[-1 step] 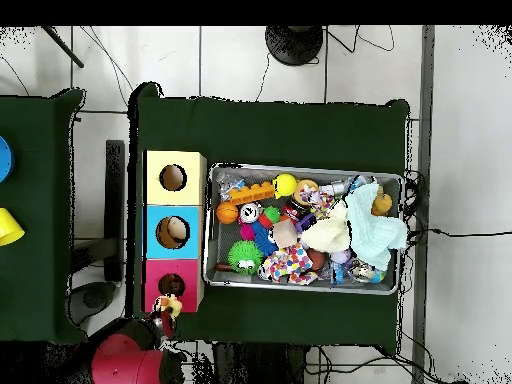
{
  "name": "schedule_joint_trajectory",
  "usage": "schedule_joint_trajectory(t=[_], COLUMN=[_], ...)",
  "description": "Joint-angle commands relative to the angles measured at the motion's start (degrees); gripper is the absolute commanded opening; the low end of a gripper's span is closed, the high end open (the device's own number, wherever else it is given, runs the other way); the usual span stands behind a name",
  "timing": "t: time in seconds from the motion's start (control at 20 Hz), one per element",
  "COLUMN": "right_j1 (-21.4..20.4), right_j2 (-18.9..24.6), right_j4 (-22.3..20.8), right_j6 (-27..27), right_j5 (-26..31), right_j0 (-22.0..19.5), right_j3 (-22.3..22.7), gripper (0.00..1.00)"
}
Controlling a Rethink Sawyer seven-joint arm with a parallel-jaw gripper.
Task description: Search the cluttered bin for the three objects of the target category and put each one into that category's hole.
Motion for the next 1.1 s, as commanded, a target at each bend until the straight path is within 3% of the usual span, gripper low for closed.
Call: schedule_joint_trajectory(t=[0.05, 0.9, 1.1], right_j1=[0.5, 0.0, -1.3], right_j2=[2.6, 2.3, 5.9], right_j4=[2.5, 1.5, 3.1], right_j6=[13.2, 12.3, 11.3], right_j5=[5.4, 4.5, 2.5], right_j0=[-2.7, -3.1, -6.2], right_j3=[-2.3, -2.3, -0.1], gripper=[1.00, 1.00, 1.00])
